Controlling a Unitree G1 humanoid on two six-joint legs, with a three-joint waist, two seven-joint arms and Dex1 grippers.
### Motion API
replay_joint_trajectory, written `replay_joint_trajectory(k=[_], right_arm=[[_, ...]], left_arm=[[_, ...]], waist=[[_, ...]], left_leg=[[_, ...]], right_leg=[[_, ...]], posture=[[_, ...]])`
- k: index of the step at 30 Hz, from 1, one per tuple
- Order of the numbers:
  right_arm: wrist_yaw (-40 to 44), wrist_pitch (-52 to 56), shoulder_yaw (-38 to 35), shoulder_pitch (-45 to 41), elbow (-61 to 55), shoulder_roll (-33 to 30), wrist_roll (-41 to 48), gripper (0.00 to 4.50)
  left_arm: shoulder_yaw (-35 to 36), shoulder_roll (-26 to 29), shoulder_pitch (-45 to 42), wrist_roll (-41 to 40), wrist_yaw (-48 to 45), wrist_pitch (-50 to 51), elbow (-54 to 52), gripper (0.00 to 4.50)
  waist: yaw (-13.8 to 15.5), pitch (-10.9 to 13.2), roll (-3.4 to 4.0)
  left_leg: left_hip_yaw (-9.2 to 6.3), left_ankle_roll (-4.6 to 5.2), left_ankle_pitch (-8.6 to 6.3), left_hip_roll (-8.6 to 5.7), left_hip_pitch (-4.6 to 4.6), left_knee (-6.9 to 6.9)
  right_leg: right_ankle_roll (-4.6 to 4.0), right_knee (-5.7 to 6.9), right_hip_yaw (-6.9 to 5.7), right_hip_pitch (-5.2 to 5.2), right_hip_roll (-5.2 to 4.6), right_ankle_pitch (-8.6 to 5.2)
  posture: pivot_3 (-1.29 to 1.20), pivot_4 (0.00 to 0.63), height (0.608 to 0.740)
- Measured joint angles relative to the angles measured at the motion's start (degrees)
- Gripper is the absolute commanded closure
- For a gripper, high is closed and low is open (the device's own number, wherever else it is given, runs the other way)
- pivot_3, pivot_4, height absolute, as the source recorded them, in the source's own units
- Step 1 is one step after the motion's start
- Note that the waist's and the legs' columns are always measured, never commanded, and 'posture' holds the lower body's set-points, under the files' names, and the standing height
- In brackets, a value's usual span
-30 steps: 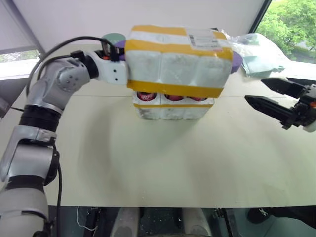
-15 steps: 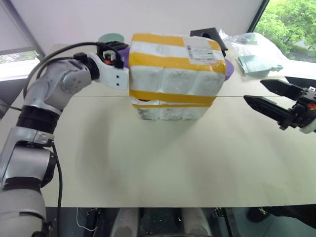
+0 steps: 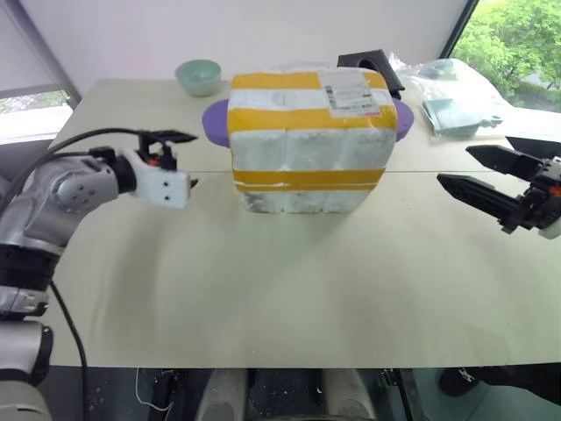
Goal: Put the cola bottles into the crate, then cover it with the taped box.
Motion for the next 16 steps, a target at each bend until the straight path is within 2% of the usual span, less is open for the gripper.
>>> replay_joint_trajectory(k=[1, 4, 6, 8, 11, 16], right_arm=[[0.4, -0.1, 0.5, 0.0, 0.5, 0.0, -0.5, 0.00], [1.9, -1.1, 2.4, -0.3, 2.2, -0.2, -2.4, 0.00], [3.2, -1.6, 3.1, -0.4, 3.4, -0.4, -3.6, 0.00], [4.6, -2.0, 3.9, -0.5, 4.5, -1.1, -4.5, 0.00], [7.0, -2.5, 5.7, -1.4, 5.3, -2.0, -5.8, 0.00], [9.1, -2.7, 8.3, -3.6, 6.7, -2.1, -6.4, 0.00]], left_arm=[[0.6, -0.2, 1.4, -5.1, -3.4, 4.1, -0.7, 0.08], [6.2, -1.0, -0.4, -29.2, -14.7, 36.7, -3.8, 0.08], [10.0, 1.4, -4.7, -39.6, -20.5, 53.5, -4.6, 0.08], [11.2, 2.9, -8.9, -45.2, -26.6, 62.2, -4.0, 0.08], [11.1, 3.3, -12.5, -48.3, -34.4, 68.6, -2.5, 0.08], [8.1, 2.4, -15.1, -43.6, -38.3, 67.5, 2.7, 0.08]], waist=[[0.0, 0.0, -0.01], [0.0, 0.0, -0.05], [-0.3, 0.0, -0.04], [-0.3, 0.0, -0.01], [-0.4, 0.0, 0.04], [-0.5, 0.0, 0.04]], left_leg=[[0.00, 0.00, 0.00, 0.00, -0.01, 0.01], [-0.08, 0.00, 0.00, 0.02, -0.09, 0.10], [-0.06, 0.01, 0.00, 0.01, -0.06, 0.09], [-0.04, 0.01, 0.00, 0.01, 0.00, 0.05], [-0.02, 0.01, 0.00, 0.01, 0.12, -0.01], [-0.01, 0.01, 0.00, 0.04, 0.14, -0.03]], right_leg=[[0.00, -0.01, 0.00, 0.00, 0.00, 0.00], [0.00, 0.02, -0.04, -0.01, 0.05, 0.00], [0.01, 0.02, -0.03, 0.00, 0.05, -0.01], [0.01, 0.02, -0.02, 0.01, 0.05, -0.01], [0.00, 0.04, -0.02, 0.06, 0.05, -0.02], [-0.01, 0.02, -0.01, 0.08, 0.08, -0.02]], posture=[[0.00, 0.150, 0.739], [0.00, 0.150, 0.739], [0.00, 0.150, 0.739], [0.00, 0.150, 0.739], [0.00, 0.150, 0.739], [0.00, 0.150, 0.739]])
